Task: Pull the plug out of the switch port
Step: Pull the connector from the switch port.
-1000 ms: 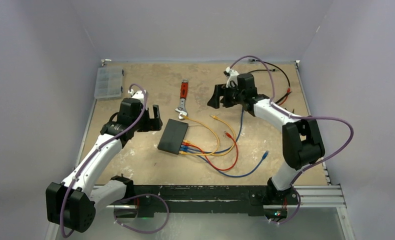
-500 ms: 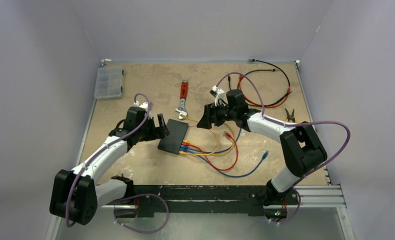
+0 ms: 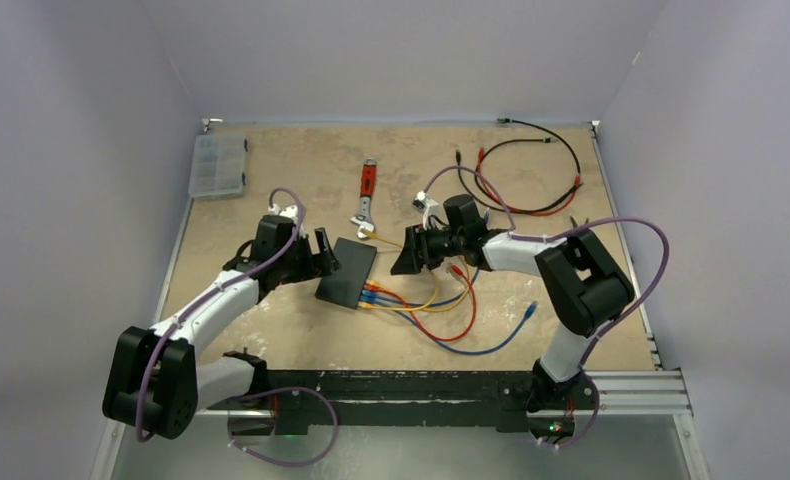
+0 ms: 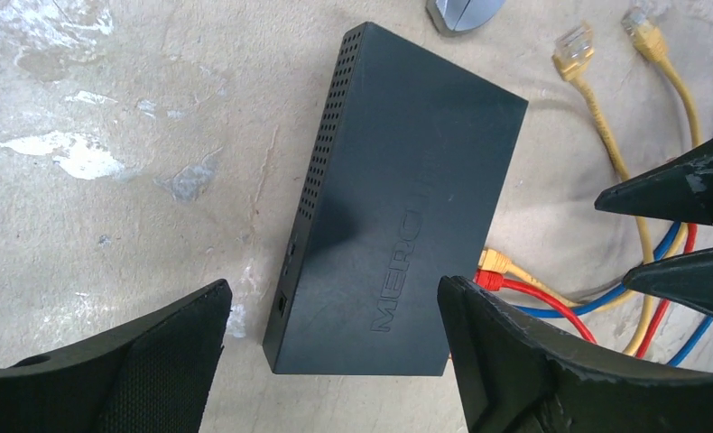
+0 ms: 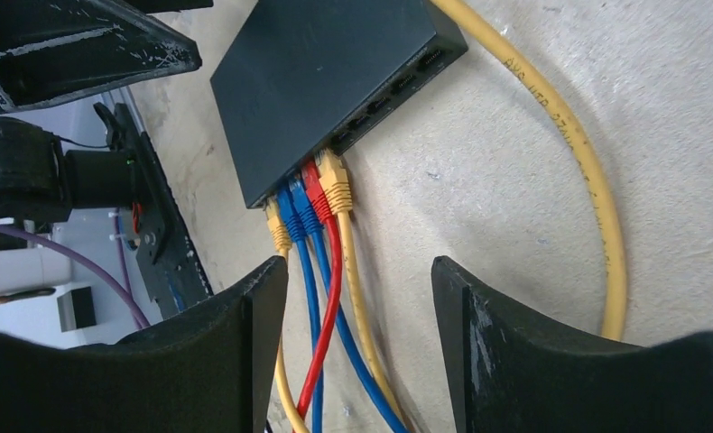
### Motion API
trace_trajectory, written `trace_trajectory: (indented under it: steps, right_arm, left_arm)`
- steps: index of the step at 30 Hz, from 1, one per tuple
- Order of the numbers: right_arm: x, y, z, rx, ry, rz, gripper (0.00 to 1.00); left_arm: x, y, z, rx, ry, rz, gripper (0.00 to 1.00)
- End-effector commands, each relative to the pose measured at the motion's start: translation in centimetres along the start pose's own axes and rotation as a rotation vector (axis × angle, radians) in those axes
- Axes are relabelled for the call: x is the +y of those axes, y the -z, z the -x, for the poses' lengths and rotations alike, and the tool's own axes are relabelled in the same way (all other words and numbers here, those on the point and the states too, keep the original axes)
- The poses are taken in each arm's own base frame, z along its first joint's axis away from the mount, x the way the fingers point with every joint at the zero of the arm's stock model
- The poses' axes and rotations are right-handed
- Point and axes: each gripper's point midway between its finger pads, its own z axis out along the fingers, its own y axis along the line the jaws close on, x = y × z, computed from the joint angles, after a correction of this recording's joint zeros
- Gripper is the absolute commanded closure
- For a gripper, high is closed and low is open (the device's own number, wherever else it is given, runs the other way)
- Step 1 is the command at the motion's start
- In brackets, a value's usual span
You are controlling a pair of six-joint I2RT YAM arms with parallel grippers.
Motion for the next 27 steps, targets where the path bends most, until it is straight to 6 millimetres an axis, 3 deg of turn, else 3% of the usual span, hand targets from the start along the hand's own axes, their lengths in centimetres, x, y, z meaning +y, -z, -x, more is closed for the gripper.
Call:
trace_trajectory:
  steps: [1,11,27]
  right_arm:
    - [0.8,-0.8,-0.4,0.006,0.012,0.047,0.38]
    - [0.7,-3.4,-3.0,0.066,-0.017,0.069,0.44]
    - [0.3,-5.4,-4.6,0.105,-0.047,0.140,0.57]
  left_arm:
    - [0.0,-0.8,0.0,-0.010,0.015,-0.014,0.16]
    - [0.4,-1.9,-1.0,0.029,0.003,-0.018,0.26]
    - [0.3,-2.2,-2.7,0.068,0.019,-0.055,0.45]
